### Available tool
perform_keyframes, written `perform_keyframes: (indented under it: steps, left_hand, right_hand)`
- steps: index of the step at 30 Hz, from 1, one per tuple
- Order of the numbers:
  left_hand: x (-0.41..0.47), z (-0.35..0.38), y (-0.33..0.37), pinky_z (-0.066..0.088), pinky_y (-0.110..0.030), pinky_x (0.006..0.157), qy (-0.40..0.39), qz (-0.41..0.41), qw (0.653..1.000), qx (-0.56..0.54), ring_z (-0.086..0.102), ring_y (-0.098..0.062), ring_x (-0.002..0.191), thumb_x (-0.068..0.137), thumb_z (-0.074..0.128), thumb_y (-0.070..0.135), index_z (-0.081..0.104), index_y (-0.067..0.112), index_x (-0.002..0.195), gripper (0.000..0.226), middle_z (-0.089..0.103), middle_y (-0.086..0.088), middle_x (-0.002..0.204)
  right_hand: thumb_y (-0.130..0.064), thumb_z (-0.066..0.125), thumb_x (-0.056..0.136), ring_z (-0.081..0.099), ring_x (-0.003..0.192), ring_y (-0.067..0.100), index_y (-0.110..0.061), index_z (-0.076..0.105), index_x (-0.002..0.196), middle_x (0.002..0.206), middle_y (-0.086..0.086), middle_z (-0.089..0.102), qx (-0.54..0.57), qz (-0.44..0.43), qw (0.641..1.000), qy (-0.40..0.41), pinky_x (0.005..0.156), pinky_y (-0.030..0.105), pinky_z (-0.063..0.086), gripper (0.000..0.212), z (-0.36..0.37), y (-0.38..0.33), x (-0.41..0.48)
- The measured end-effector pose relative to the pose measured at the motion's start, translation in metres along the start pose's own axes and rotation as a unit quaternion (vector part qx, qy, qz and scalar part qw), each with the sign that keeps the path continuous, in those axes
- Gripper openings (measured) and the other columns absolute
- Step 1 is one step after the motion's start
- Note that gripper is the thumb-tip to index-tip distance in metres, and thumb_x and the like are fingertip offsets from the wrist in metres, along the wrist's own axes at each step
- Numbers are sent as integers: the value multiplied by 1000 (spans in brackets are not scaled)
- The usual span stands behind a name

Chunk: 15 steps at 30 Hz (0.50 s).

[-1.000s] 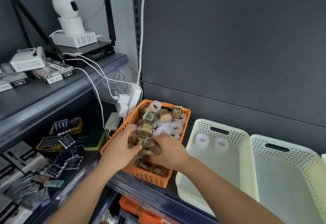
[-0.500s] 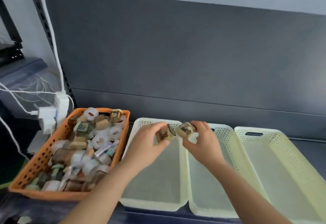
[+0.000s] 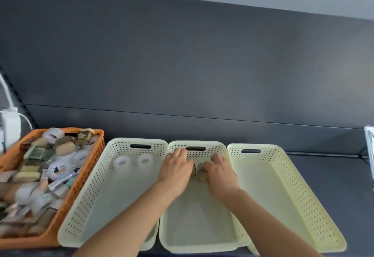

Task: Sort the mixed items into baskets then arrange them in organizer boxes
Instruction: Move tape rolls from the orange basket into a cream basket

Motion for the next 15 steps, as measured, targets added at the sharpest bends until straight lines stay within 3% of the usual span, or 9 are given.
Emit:
perform_keyframes:
  steps: [4, 8, 15]
  left_hand:
    - [-3, 8, -1, 32, -36, 94, -65, 25, 997, 38, 48, -30, 112, 84, 46, -3, 61, 8, 114, 35, 55, -9, 114]
    - [-14, 14, -1, 24, -35, 101, -113, 49, 989, 83, 46, -28, 114, 87, 46, 2, 63, 5, 113, 31, 57, -10, 115]
    - [-32, -13, -9, 28, -34, 94, -18, 49, 998, 20, 42, -25, 115, 86, 49, 10, 62, 12, 106, 23, 53, -5, 113]
  right_hand:
    - [-6, 48, 86, 51, 105, 22, -21, 62, 102, 107, 3, 53, -19, -7, 1000, -10, 67, 28, 37, 26, 3, 2, 4]
    - [-8, 45, 90, 50, 110, 23, -17, 59, 113, 116, 6, 54, -32, -35, 999, -14, 86, 29, 43, 27, 7, 3, 6]
    - [-16, 42, 90, 50, 111, 24, -19, 55, 120, 118, 3, 56, -22, -49, 998, 14, 90, 32, 43, 33, 1, -6, 5]
Point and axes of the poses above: each hand's wrist, its own x-axis towards the middle knuckle, its own z-axis out of the palm, y = z × x, the point moved 4 cm from there along x, towards the middle knuckle
